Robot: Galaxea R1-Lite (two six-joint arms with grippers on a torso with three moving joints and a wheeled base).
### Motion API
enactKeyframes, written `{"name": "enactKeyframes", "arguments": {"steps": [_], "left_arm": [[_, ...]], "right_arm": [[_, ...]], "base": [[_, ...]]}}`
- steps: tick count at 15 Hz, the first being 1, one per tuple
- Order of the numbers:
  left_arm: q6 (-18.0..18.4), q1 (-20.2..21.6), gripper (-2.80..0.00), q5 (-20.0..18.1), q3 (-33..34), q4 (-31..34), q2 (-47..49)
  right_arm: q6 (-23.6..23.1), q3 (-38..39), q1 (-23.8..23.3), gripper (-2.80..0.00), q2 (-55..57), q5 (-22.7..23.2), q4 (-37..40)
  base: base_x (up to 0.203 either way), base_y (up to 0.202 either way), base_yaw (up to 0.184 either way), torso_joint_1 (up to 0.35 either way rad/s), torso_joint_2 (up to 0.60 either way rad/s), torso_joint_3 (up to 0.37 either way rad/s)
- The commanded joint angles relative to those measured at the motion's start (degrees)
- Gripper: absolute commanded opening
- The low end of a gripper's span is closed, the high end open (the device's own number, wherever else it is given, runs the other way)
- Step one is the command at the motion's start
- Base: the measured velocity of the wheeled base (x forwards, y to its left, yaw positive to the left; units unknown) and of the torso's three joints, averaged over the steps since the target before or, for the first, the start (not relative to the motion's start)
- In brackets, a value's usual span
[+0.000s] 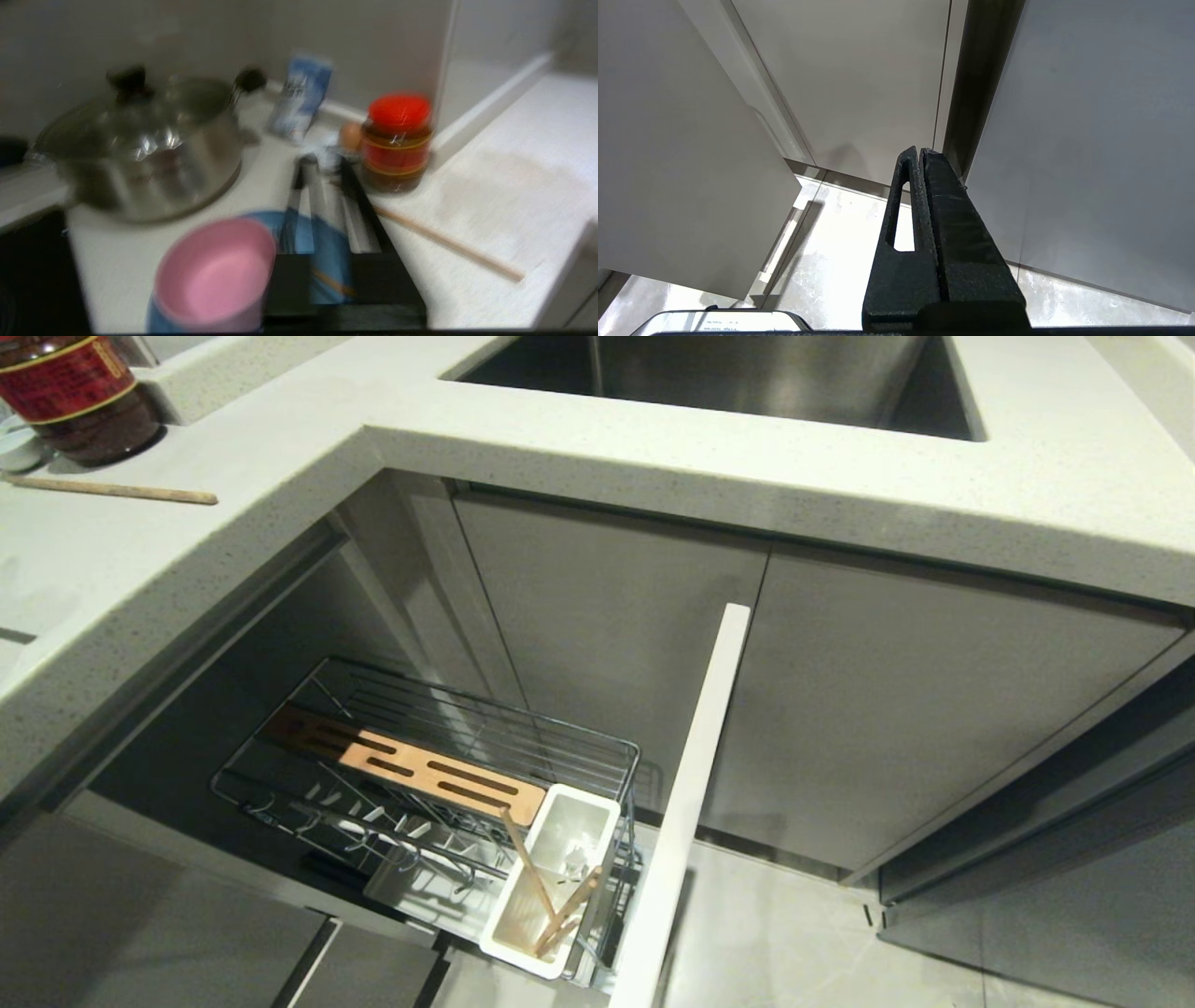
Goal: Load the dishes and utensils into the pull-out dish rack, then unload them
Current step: Close the cupboard
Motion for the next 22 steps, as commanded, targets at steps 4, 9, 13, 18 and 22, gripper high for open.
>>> {"name": "enactKeyframes", "arguments": {"steps": [4,9,13,18,22], "left_arm": [[-11.3,-13.5,-2.8,2.6,-17.0,4.8,9.4],[-29.2,-33.8,-2.8,3.8,-19.9,25.0,17.2],[-36.3,-48.4,-2.8,3.5,-17.8,32.4,26.2],[-47.1,-56.9,-2.8,-7.1,-17.3,38.1,35.9],[-51.4,-60.2,-2.8,-17.1,-17.5,41.8,39.6]], "right_arm": [[0.0,1.5,0.0,-2.8,0.0,0.0,-0.1],[0.0,1.5,0.0,-2.8,0.0,0.0,-0.1],[0.0,1.5,0.0,-2.8,0.0,0.0,-0.1],[0.0,1.5,0.0,-2.8,0.0,0.0,-0.1],[0.0,1.5,0.0,-2.8,0.0,0.0,-0.1]], "base": [[0.0,0.0,0.0,0.0,0.0,0.0],[0.0,0.0,0.0,0.0,0.0,0.0],[0.0,0.0,0.0,0.0,0.0,0.0],[0.0,0.0,0.0,0.0,0.0,0.0],[0.0,0.0,0.0,0.0,0.0,0.0]]}}
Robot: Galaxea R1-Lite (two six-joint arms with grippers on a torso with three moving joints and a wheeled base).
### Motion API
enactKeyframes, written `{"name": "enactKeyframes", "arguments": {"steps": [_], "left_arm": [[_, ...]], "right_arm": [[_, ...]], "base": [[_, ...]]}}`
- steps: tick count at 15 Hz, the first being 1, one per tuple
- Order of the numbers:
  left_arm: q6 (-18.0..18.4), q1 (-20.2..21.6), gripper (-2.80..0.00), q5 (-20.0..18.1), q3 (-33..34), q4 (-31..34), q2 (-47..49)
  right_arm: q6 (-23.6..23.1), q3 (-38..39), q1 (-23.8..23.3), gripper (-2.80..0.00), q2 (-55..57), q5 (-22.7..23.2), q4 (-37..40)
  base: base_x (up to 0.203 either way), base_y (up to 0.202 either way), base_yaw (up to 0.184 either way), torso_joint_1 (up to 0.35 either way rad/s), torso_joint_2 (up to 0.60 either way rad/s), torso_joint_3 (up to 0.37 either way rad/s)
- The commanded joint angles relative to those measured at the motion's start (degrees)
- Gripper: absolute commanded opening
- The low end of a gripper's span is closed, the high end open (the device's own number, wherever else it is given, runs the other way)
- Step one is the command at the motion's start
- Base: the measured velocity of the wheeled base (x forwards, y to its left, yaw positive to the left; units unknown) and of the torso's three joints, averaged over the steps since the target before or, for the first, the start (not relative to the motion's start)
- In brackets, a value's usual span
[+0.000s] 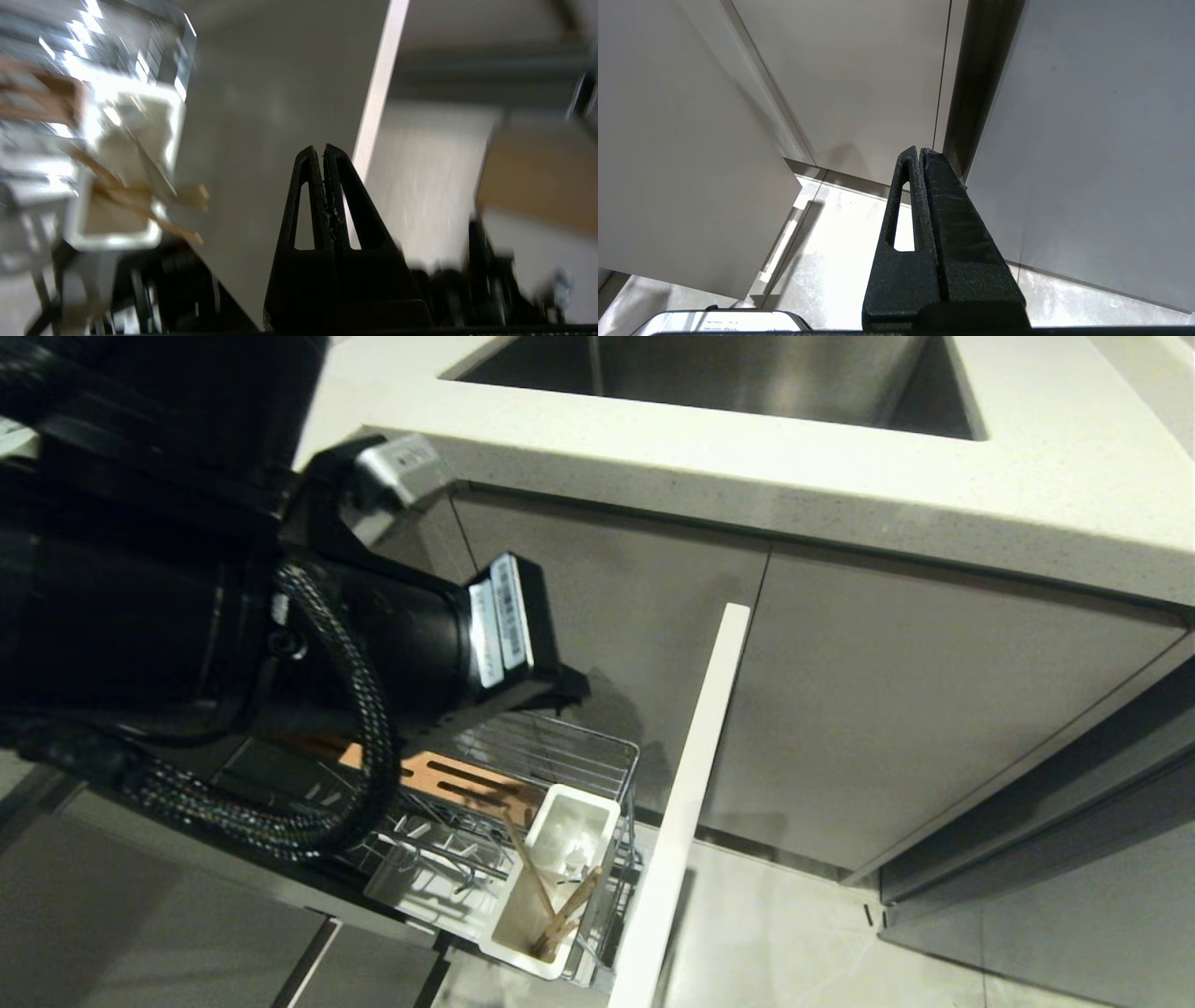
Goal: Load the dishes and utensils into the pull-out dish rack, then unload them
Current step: Close the cupboard
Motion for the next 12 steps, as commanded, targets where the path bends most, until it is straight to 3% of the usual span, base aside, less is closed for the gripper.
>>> {"name": "enactKeyframes", "arguments": {"steps": [1,6,9,12], "left_arm": [[-1.9,-1.9,-2.8,-3.4,-0.3,0.7,2.8],[-3.1,-3.9,-2.8,-10.2,-0.4,-1.6,2.0],[-3.1,-4.4,-2.8,-16.7,-0.4,-1.7,1.8],[-2.7,-5.2,-2.8,-18.6,-0.3,-1.2,3.8]], "right_arm": [[0.0,1.5,0.0,-2.8,0.0,0.0,-0.1],[0.0,1.5,0.0,-2.8,0.0,0.0,-0.1],[0.0,1.5,0.0,-2.8,0.0,0.0,-0.1],[0.0,1.5,0.0,-2.8,0.0,0.0,-0.1]], "base": [[0.0,0.0,0.0,0.0,0.0,0.0],[0.0,0.0,0.0,0.0,0.0,0.0],[0.0,0.0,0.0,0.0,0.0,0.0],[0.0,0.0,0.0,0.0,0.0,0.0]]}}
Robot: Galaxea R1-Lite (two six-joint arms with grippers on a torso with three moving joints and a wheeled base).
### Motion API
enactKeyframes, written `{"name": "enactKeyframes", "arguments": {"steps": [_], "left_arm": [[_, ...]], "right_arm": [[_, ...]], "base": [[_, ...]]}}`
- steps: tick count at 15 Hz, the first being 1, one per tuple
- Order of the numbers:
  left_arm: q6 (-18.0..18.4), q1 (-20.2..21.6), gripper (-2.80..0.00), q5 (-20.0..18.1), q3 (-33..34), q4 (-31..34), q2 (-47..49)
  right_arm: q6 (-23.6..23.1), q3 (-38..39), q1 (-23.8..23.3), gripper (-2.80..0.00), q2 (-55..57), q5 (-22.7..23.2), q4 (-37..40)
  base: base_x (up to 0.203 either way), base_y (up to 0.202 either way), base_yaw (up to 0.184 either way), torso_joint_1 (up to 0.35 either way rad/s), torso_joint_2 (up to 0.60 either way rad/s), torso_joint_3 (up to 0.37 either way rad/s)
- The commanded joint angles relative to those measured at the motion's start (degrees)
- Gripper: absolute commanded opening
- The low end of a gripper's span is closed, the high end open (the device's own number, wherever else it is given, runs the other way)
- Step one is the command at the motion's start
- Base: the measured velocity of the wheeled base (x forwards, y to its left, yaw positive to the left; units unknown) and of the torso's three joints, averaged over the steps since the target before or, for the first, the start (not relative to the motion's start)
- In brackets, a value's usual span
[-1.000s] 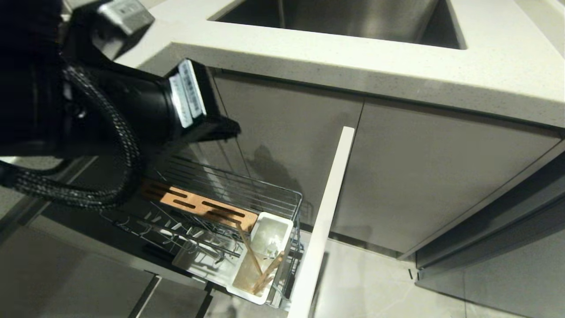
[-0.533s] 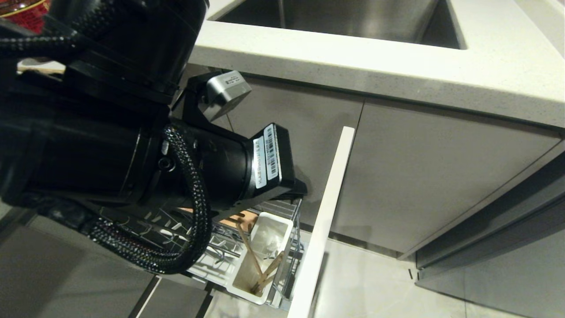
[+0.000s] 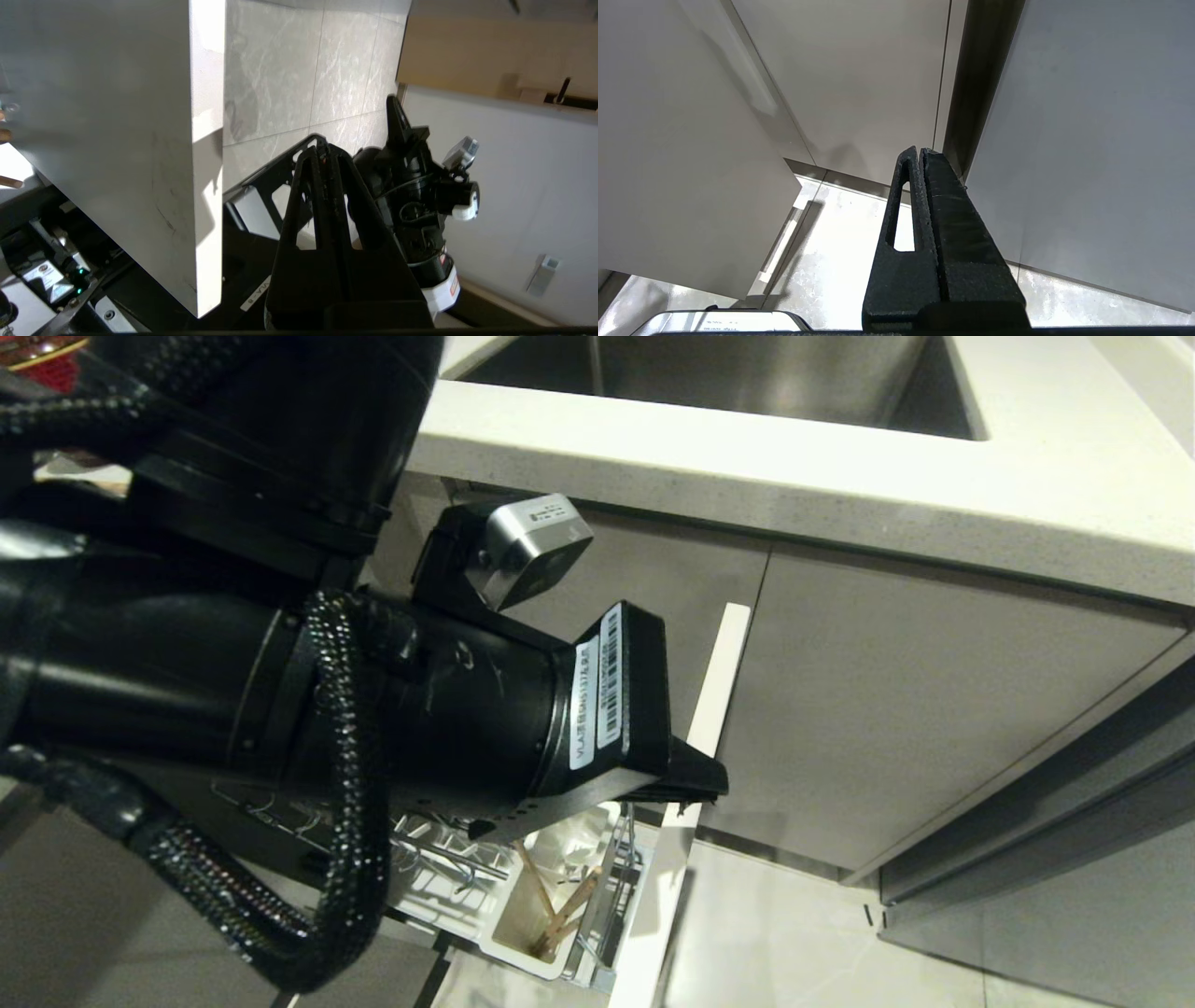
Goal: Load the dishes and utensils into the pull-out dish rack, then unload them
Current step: Close the cupboard
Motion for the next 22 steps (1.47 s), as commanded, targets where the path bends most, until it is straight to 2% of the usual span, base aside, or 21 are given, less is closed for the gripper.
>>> {"name": "enactKeyframes", "arguments": {"steps": [1,5,8,9,14,20,22], "left_arm": [[0.0,-0.9,-2.8,-0.1,0.0,0.8,2.4],[0.2,-1.9,-2.8,1.1,-0.5,3.4,7.3],[0.4,-2.7,-2.8,4.8,-0.5,3.9,8.6],[1.6,-2.7,-2.8,6.8,-0.7,4.7,8.7],[6.3,-3.5,-2.8,24.6,-1.9,9.7,8.5],[9.8,-3.0,-2.8,40.8,-1.9,16.8,7.8],[11.6,-1.1,-2.8,47.2,-1.5,19.7,7.1]], "right_arm": [[0.0,1.5,0.0,-2.8,0.0,0.0,0.0],[0.0,1.5,0.0,-2.8,0.0,0.0,0.0],[0.0,1.5,0.0,-2.8,0.0,0.0,-0.1],[0.0,1.5,0.0,-2.8,0.0,0.0,-0.1],[0.0,1.5,0.0,-2.8,0.0,0.0,-0.1],[0.0,1.5,0.0,-2.8,0.0,0.0,-0.1],[0.0,1.5,0.0,-2.8,0.0,0.0,-0.1]], "base": [[0.0,0.0,0.0,0.0,0.0,0.0],[0.0,0.0,0.0,0.0,0.0,0.0],[0.0,0.0,0.0,0.0,0.0,0.0],[0.0,0.0,0.0,0.0,0.0,0.0],[0.0,0.0,0.0,0.0,0.0,0.0],[0.0,0.0,0.0,0.0,0.0,0.0],[0.0,0.0,0.0,0.0,0.0,0.0]]}}
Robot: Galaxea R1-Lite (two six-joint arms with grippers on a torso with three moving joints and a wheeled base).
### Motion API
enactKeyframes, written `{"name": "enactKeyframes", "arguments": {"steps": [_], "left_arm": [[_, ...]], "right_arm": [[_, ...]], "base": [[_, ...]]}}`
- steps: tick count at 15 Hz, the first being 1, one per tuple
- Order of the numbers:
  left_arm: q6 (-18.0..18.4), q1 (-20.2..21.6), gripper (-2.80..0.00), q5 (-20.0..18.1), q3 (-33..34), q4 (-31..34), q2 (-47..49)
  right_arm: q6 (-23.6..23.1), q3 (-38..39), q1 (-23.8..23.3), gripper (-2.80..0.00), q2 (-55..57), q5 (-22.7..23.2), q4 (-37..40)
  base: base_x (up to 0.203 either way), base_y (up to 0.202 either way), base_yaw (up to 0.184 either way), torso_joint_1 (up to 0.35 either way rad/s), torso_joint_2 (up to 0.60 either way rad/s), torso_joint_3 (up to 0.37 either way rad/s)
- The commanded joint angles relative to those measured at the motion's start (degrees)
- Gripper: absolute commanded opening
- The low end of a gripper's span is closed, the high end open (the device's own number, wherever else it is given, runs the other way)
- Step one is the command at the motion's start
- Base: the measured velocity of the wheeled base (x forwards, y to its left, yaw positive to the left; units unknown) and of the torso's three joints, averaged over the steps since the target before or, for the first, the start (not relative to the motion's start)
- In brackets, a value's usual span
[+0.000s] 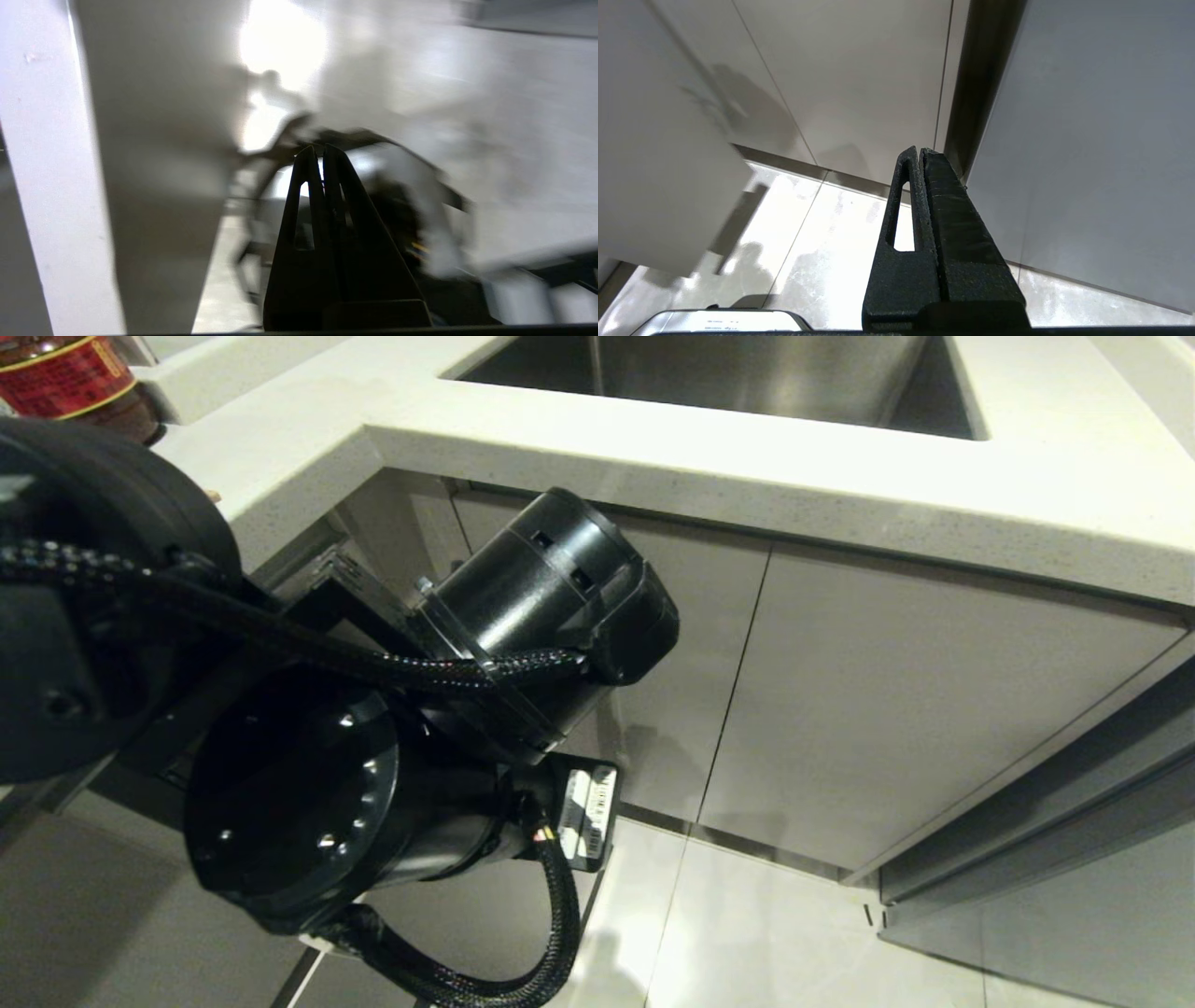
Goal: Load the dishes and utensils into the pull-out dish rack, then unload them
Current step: Close the cupboard
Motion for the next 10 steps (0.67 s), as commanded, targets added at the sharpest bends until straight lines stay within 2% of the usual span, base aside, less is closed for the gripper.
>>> {"name": "enactKeyframes", "arguments": {"steps": [1,2,6,10], "left_arm": [[1.1,2.2,-2.8,6.9,0.7,2.6,-1.6],[1.9,3.3,-2.8,8.5,0.9,3.9,-2.6],[7.0,9.5,-2.8,11.1,1.8,5.5,-6.9],[16.8,19.8,-2.8,13.3,5.7,5.4,-9.9]], "right_arm": [[0.0,1.5,0.1,-2.8,0.0,0.0,0.0],[0.0,1.5,0.1,-2.8,0.0,0.0,0.0],[0.0,1.5,0.1,-2.8,0.0,0.0,0.0],[0.0,1.5,0.1,-2.8,0.0,0.0,0.0]], "base": [[0.0,0.0,0.0,0.0,0.0,0.0],[0.0,0.0,0.0,0.0,0.0,0.0],[0.0,0.0,0.0,0.0,0.0,0.0],[0.0,0.0,0.0,0.0,0.0,0.0]]}}
